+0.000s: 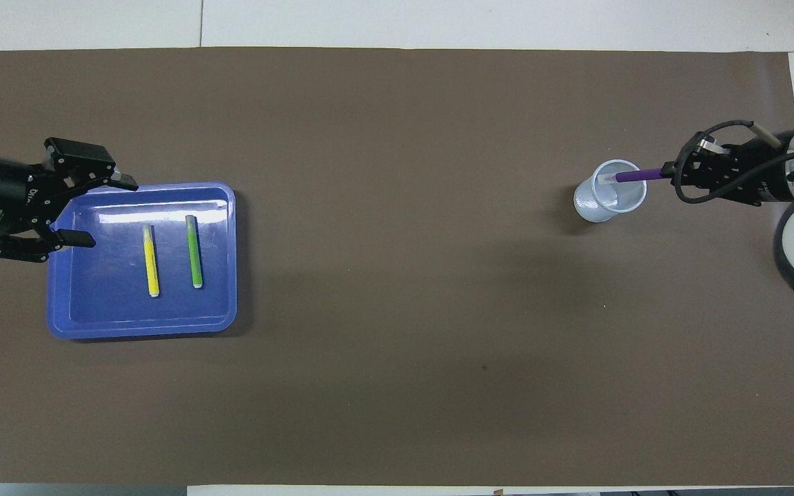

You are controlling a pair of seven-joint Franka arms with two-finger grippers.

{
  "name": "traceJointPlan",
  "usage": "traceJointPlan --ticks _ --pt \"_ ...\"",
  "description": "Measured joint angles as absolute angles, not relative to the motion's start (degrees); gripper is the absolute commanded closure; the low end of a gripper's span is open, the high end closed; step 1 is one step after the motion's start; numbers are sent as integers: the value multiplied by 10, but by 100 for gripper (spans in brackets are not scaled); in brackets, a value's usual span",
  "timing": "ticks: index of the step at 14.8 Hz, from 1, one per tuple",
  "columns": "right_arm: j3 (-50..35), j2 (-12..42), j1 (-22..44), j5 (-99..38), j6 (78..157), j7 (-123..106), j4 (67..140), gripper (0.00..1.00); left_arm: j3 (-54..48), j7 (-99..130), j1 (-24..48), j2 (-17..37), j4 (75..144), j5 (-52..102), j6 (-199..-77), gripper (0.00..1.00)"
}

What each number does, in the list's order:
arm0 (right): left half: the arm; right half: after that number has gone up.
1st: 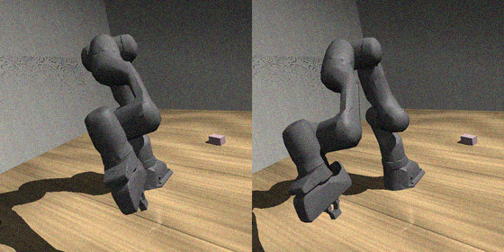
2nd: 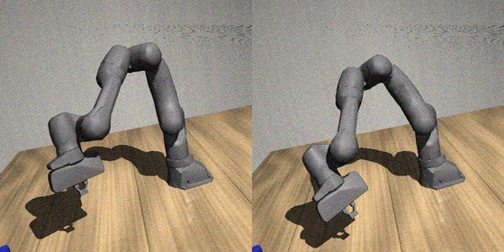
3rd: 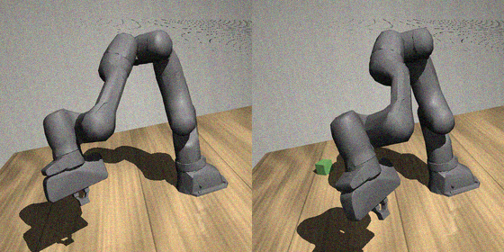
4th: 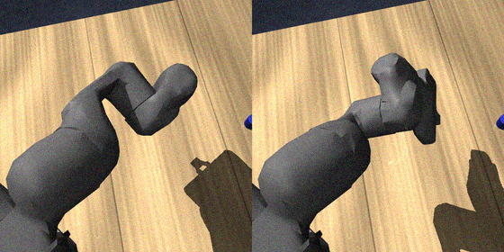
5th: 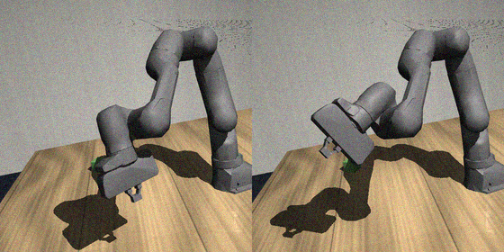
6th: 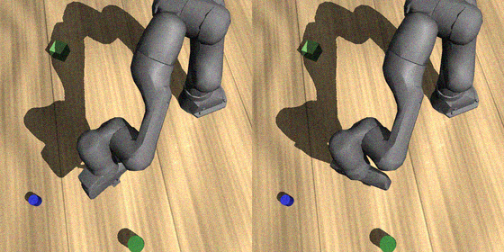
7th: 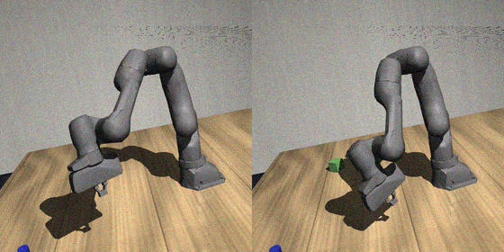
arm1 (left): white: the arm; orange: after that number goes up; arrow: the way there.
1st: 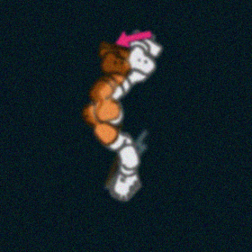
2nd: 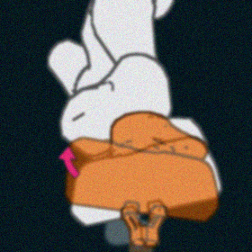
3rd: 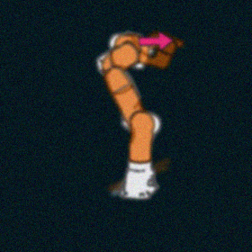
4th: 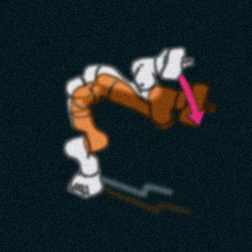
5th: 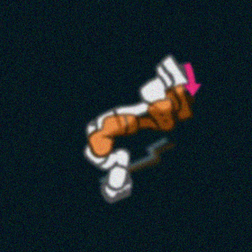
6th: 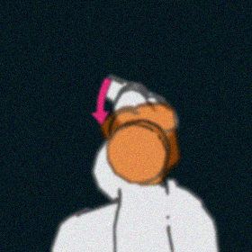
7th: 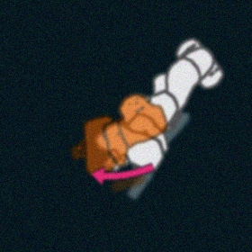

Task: Right arm passes pens to left for tray arrangement
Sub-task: 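Pull the purple pen from the cup with the right gripper, then bring the purple pen to the left gripper while the left gripper grasps it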

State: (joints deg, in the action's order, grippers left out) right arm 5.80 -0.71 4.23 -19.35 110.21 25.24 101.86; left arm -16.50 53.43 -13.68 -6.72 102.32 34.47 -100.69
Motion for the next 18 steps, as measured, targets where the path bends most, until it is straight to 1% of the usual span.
traceJointPlan --ticks 3,5,7,10,12,14,16,18 --pt "-6 3 45 -203 1104 395 995 100 -166 651 -136 -82 1028 390 -1041 0" --pt "-39 13 48 -259 1114 490 980 100 -166 707 -129 -95 1042 424 -1060 0" --pt "-57 22 49 -328 1116 588 959 100 -166 746 -114 -113 1068 458 -1078 0" --pt "-103 39 49 -354 1124 724 918 100 -167 769 -90 -149 1125 510 -1104 0" --pt "-148 52 49 -354 1154 807 899 100 -168 794 -60 -176 1168 527 -1147 0" --pt "-184 62 50 -354 1183 854 892 100 -169 835 -12 -195 1199 531 -1211 0" --pt "-214 69 51 -354 1208 880 889 100 -170 873 33 -203 1213 531 -1262 0" --pt "-238 73 51 -354 1215 895 886 100 -174 900 53 -206 1217 531 -1281 0"
